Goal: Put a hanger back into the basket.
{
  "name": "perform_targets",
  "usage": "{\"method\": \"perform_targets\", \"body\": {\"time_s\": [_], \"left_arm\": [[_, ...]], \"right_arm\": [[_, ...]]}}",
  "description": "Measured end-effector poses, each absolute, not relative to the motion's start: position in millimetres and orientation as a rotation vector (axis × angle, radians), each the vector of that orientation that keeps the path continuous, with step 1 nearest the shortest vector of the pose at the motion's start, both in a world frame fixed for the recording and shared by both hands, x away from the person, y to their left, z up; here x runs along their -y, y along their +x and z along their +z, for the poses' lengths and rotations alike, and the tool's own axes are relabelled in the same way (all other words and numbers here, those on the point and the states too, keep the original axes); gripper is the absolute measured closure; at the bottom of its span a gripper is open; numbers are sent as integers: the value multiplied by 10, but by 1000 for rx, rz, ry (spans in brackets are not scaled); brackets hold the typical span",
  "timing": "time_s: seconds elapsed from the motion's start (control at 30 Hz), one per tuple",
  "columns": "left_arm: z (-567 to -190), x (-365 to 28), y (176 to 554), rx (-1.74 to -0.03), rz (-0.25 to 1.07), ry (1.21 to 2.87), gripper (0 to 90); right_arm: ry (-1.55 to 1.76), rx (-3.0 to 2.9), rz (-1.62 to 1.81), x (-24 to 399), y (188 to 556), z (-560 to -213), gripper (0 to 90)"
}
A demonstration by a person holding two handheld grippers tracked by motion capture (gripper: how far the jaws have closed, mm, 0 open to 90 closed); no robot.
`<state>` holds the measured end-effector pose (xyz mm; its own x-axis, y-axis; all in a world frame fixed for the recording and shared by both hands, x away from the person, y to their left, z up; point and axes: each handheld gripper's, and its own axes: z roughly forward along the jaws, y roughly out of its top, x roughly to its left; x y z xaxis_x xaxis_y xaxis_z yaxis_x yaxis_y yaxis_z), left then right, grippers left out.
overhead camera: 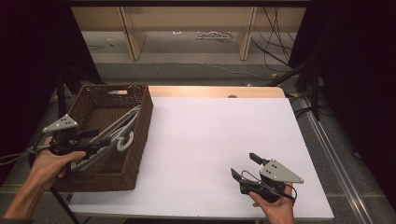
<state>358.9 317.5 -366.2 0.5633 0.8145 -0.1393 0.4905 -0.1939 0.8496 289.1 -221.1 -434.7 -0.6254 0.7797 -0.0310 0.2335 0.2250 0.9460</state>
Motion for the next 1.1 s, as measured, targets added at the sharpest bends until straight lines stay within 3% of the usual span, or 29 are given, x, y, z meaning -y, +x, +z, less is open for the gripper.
{"method": "perform_targets", "body": {"time_s": [1.1], "left_arm": [[-3588, -2410, 3431, -996, 454, 1746, 211]], "right_arm": [[911, -1973, 1414, 2211, 2896, -4347, 197]]}}
